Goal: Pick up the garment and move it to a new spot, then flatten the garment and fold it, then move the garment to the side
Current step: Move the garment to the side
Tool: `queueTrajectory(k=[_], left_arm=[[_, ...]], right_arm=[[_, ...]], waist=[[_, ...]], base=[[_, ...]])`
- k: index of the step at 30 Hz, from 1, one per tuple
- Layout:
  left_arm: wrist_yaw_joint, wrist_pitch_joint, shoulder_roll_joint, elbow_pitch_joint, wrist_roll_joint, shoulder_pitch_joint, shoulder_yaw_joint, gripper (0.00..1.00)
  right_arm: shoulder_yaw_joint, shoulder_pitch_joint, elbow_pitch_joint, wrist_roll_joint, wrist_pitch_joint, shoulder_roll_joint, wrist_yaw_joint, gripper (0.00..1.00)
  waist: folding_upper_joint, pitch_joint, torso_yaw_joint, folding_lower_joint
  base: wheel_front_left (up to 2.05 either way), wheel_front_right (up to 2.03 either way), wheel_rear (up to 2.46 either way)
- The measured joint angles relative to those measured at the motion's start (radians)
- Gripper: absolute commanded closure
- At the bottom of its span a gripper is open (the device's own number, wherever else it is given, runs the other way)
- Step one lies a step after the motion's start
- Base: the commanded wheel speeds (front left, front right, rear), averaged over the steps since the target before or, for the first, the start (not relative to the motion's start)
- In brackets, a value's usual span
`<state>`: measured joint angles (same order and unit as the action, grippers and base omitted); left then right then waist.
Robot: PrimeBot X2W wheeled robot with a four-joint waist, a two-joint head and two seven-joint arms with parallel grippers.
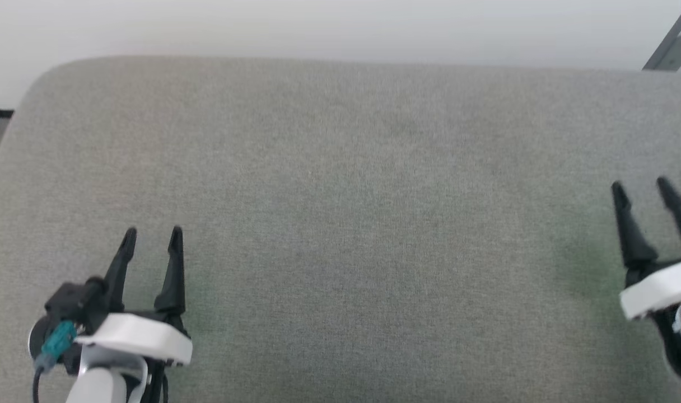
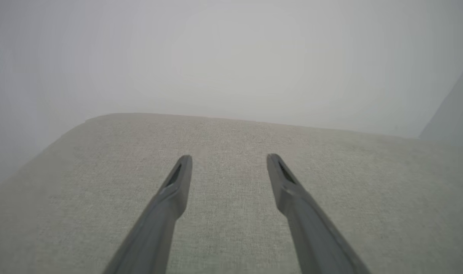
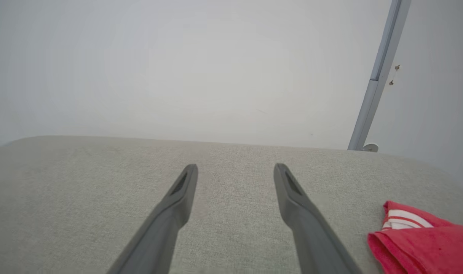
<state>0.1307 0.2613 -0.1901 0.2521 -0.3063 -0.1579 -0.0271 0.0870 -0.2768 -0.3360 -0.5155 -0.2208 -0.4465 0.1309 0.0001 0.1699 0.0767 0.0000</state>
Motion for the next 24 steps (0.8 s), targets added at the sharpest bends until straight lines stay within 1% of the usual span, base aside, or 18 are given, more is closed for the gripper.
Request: queueTrajectory(k=[5, 10, 16, 18, 24], left_arm=[[0.0, 0.0, 0.003, -0.007, 0.003, 0.052, 0.009, 0.0], [0.0, 0.0, 0.006, -0.027, 0.005, 0.086, 0.002, 0.0], [0.0, 0.0, 0.016, -0.081, 0.006, 0.128, -0.004, 0.0], [0.0, 0.0, 0.021, -0.115, 0.007, 0.147, 0.002, 0.0], [0.0, 0.0, 0.023, -0.158, 0.007, 0.192, 0.01, 0.0]], right_arm=[[-0.014, 0.068, 0.045, 0.018, -0.012, 0.035, 0.0, 0.0], [-0.051, 0.128, 0.105, 0.024, -0.017, 0.056, 0.0, 0.0], [-0.118, 0.213, 0.182, 0.025, -0.011, 0.08, 0.0, 0.0], [-0.151, 0.249, 0.217, 0.025, 0.001, 0.1, 0.0, 0.0], [-0.186, 0.306, 0.267, 0.031, 0.019, 0.128, 0.0, 0.0]], waist=[[0.0, -0.038, -0.006, 0.0], [0.0, -0.067, -0.017, -0.0001], [0.0, -0.09, -0.018, 0.0], [0.0, -0.092, -0.016, 0.0], [0.0, -0.1, -0.019, 0.0]], base=[[0.0, 0.0, 0.0], [0.0, 0.0, 0.0], [0.0, 0.0, 0.0], [0.0, 0.0, 0.0], [0.0, 0.0, 0.0]])
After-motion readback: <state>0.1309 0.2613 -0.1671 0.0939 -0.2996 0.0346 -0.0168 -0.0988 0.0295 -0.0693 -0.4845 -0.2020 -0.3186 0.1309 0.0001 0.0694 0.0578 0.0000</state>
